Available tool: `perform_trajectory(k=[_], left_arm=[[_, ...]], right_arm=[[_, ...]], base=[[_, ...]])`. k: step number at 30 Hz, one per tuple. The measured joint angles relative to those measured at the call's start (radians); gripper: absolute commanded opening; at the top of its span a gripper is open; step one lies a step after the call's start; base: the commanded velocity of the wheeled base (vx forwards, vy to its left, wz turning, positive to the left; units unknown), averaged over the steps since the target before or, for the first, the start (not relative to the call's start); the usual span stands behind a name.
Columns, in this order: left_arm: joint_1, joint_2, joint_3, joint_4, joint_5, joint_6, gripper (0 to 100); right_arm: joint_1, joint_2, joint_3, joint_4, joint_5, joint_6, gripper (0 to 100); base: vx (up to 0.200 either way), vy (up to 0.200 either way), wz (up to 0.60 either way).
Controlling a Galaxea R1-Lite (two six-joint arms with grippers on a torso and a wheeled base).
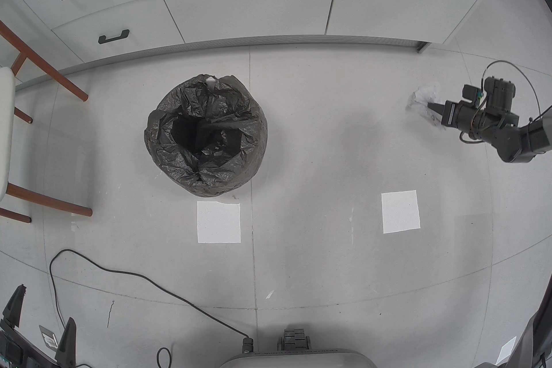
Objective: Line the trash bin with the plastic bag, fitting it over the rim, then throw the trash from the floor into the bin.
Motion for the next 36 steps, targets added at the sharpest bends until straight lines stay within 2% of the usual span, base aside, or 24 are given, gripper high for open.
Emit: perform_trajectory(k=[10,12,16,25,36], left_arm=[[0.000,0.000,0.000,0.000,-0.004,-0.017,100],[0.000,0.000,0.001,0.000,-0.004,-0.025,100],[0.000,0.000,0.001,0.000,-0.003,-0.043,100],[0.000,0.000,0.000,0.003,-0.004,-0.117,100],[0.000,0.000,0.000,0.003,-0.005,-0.114,100]], right_arm=[[0.162,-0.317,0.039,0.226,-0.006,-0.022,0],[0.195,-0.357,0.050,0.250,-0.021,-0.023,0],[0.255,-0.414,0.083,0.260,-0.050,-0.025,0],[0.340,-0.456,0.103,0.249,-0.056,-0.025,0],[0.419,-0.463,0.099,0.222,-0.060,-0.023,0]], base=[[0.000,0.000,0.00],[0.000,0.200,0.00],[0.000,0.200,0.00],[0.000,0.200,0.00],[0.000,0.200,0.00]])
